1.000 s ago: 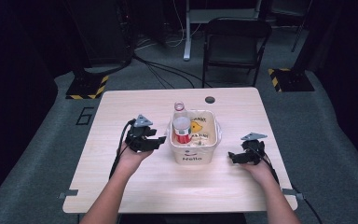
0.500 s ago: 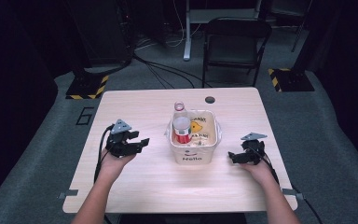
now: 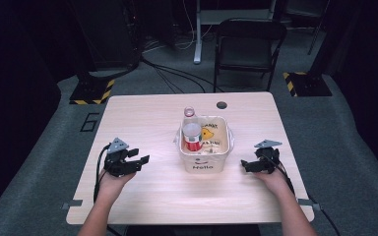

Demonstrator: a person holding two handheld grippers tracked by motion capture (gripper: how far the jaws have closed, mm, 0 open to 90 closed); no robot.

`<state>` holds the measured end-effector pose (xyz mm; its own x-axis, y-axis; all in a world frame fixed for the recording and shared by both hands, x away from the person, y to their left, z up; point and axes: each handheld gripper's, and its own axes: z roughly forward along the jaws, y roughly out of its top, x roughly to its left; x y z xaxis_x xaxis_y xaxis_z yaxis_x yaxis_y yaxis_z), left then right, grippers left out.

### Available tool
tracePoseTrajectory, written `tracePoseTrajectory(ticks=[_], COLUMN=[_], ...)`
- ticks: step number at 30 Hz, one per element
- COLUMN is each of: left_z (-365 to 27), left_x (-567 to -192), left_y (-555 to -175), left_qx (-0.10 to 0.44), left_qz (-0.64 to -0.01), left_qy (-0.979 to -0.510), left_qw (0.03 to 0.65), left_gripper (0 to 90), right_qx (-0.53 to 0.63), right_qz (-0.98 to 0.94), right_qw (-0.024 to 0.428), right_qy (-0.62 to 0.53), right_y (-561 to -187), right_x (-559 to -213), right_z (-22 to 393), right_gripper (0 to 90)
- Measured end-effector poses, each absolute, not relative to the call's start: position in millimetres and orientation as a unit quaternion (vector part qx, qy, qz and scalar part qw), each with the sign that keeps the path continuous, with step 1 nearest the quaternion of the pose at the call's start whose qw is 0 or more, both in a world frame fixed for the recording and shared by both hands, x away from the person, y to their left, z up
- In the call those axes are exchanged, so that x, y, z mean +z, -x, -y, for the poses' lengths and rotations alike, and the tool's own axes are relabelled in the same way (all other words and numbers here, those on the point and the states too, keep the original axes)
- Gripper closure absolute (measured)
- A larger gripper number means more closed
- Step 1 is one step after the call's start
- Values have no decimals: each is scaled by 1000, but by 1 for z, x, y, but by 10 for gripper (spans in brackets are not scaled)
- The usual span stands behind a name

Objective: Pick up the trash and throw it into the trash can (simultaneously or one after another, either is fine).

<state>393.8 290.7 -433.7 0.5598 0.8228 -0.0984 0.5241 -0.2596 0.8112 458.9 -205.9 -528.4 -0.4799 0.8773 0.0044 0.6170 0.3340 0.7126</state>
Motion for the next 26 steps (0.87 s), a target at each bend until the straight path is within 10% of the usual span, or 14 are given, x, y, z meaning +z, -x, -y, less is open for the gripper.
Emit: tracePoseTrajectory(ticks=[26], left_z=[-350], left_x=[-492], left_y=[-371], left_qx=[155], left_qz=[-481], left_qy=[-756], left_qw=[416], left_gripper=[393], right_qx=[333], right_qz=[-790], right_qw=[199], right_qy=[-474], right_y=[-458], right_x=[-529], right_z=[206], right_gripper=[0])
